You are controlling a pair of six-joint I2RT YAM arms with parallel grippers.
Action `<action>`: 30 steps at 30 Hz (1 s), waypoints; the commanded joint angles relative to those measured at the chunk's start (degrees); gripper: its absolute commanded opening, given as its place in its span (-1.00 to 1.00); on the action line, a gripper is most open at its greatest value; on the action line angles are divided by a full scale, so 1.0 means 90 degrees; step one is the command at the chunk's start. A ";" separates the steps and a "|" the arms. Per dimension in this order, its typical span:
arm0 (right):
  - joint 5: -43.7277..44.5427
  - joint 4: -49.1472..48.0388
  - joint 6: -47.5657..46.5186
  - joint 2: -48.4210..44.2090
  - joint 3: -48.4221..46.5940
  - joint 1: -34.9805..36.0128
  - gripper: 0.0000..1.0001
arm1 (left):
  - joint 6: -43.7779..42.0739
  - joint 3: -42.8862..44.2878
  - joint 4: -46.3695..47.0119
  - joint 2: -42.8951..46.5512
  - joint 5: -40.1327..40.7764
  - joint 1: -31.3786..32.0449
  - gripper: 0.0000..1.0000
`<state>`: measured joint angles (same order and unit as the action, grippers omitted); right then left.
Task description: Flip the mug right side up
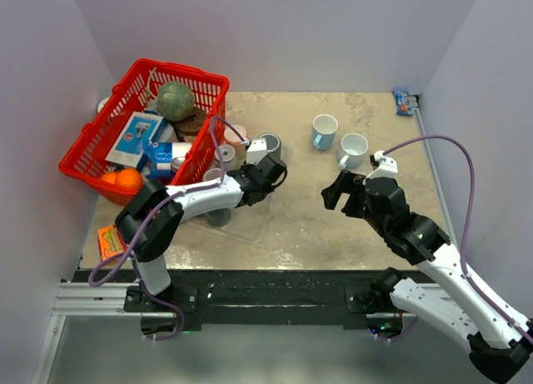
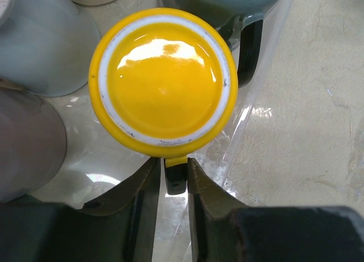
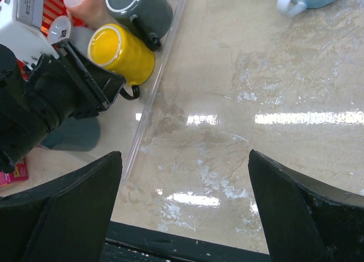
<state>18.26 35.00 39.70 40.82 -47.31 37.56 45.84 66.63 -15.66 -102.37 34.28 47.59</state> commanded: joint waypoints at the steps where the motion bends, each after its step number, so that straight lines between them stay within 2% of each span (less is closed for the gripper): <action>1: -0.0017 -0.0286 0.0081 -0.0014 0.0052 0.0016 0.91 | -0.0025 0.0184 0.0226 -0.0042 0.0146 -0.0093 -0.47; 4: -0.0027 -0.0286 0.0071 0.0015 0.0032 0.0006 0.91 | -0.0094 0.0175 0.0265 -0.0052 0.0068 -0.0132 -0.66; 5: -0.0046 -0.0276 0.0071 0.0025 0.0022 0.0016 0.91 | -0.0133 0.0175 0.0275 -0.0061 0.0029 -0.0142 -0.90; 6: -0.0066 -0.0266 0.0081 0.0025 0.0003 0.0016 0.91 | -0.0152 0.0175 0.0295 -0.0061 -0.0049 -0.0151 -1.00; 10: -0.0300 -0.0295 0.0013 0.0054 -0.0056 0.0016 0.93 | -0.0444 0.0048 0.0353 0.0182 -0.0292 -0.0161 -1.00; 16: -0.1315 -0.0764 0.0051 0.0240 -0.0037 0.0016 0.95 | -0.0787 -0.0675 0.0880 0.1597 -0.0986 -0.0200 -1.00; 26: -0.2780 -0.2783 0.0783 0.0386 0.0520 0.0016 0.95 | -0.0778 -0.0860 0.1134 0.3491 -0.1933 -0.0200 -1.00; 30: -0.3259 -0.3721 0.1495 0.0474 0.0997 0.0006 0.93 | -0.0777 -0.0637 0.1038 0.3650 -0.2207 -0.0210 -1.00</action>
<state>-4.38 13.85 46.63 44.64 -41.56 37.54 39.40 58.48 -11.70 -72.07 17.34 46.13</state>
